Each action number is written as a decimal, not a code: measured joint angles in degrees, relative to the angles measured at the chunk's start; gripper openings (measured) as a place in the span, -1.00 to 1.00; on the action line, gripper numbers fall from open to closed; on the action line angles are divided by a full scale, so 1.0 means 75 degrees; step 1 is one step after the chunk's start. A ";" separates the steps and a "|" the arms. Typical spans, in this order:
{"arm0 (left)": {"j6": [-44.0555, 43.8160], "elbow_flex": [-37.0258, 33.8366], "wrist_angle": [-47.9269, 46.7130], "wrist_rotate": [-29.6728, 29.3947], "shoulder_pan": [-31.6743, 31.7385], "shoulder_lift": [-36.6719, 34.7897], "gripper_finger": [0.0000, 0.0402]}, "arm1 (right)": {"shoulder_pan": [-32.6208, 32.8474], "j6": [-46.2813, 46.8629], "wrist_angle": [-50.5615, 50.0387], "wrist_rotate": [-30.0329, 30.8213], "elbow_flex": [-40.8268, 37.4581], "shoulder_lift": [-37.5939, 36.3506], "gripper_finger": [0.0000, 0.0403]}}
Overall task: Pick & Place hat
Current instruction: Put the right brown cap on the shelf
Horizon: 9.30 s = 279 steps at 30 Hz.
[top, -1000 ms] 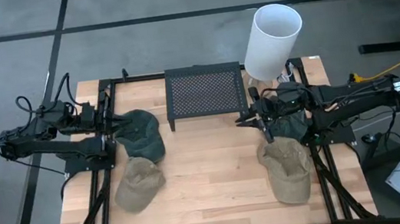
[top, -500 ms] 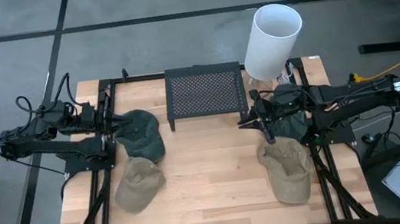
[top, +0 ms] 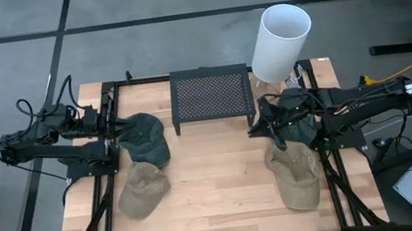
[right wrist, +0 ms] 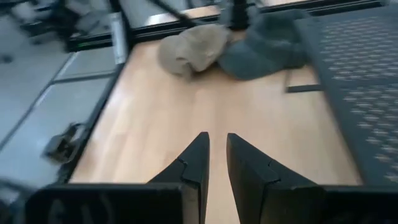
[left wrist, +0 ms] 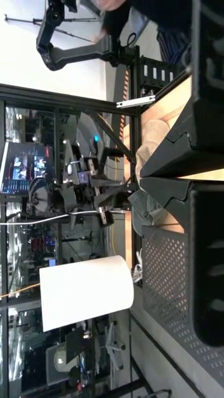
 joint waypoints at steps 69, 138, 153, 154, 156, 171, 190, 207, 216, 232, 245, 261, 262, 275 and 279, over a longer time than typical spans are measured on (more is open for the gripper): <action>0.0002 -0.0003 -0.0001 0.0001 -0.0001 -0.0003 -0.98 | 0.5388 1.0675 -0.5824 0.0944 0.1046 0.1807 -0.71; -0.0003 -0.0003 -0.0003 0.0001 0.0000 -0.0003 -0.98 | 0.4532 0.7620 -0.5515 0.1617 0.0950 0.3523 -0.28; 0.0000 -0.0003 -0.0003 0.0001 0.0001 0.0000 -0.98 | 0.4431 0.8114 -0.5355 0.1987 0.0947 0.3603 -0.28; -0.0003 -0.0003 -0.0001 0.0000 -0.0001 -0.0003 -0.98 | 0.4431 0.8131 -0.5324 0.2044 0.0947 0.3642 -0.28; 0.0003 -0.0003 -0.0003 0.0001 -0.0001 0.0000 -0.98 | 0.4431 0.8131 -0.5233 0.2086 0.0944 0.3785 -0.28; 0.0001 -0.0003 -0.0003 0.0001 0.0001 -0.0001 -0.98 | 0.4433 0.8017 -0.4116 0.2181 0.0944 0.4961 -0.45; -0.0002 -0.0002 -0.0003 -0.0001 -0.0001 0.0000 -0.98 | 0.3859 0.4231 0.0561 0.2902 0.0944 0.5266 -0.96; 0.0001 -0.0003 -0.0002 -0.0001 0.0001 0.0000 -0.98 | 0.3046 0.2200 0.1878 0.0553 0.0944 0.5266 -0.94; 0.0579 -0.0003 -0.0003 -0.0022 -0.0001 0.0000 -0.98 | 0.3453 0.4153 0.1855 0.0049 0.0944 0.5263 -0.66; 0.0874 -0.0003 -0.0003 -0.0031 0.0001 0.0000 -0.98 | 0.4366 0.8749 0.1426 -0.2360 0.0944 0.4312 -0.35; 0.0602 -0.0003 0.0186 -0.0028 0.0000 0.0000 -0.98 | 0.6996 1.3944 0.0842 0.1804 0.0944 0.4463 -0.35; -0.0137 -0.0003 0.0466 -0.0028 -0.0001 -0.0003 -0.98 | 0.7809 1.6218 0.1304 0.4296 0.0944 0.6282 -0.35; -0.0137 -0.0003 0.0464 -0.0028 0.0000 -0.0002 -0.98 | 0.7811 1.6224 0.1374 0.4407 0.0947 0.6400 -0.35; -0.0137 -0.0003 0.0463 -0.0028 0.0000 0.0000 -0.98 | 0.8124 1.6341 -0.0372 0.6767 0.0947 0.6174 -0.35; -0.0157 -0.0003 0.0463 -0.0028 -0.0001 -0.0002 -0.98 | 0.8242 1.6682 -0.1098 0.7671 0.0944 0.6094 -0.35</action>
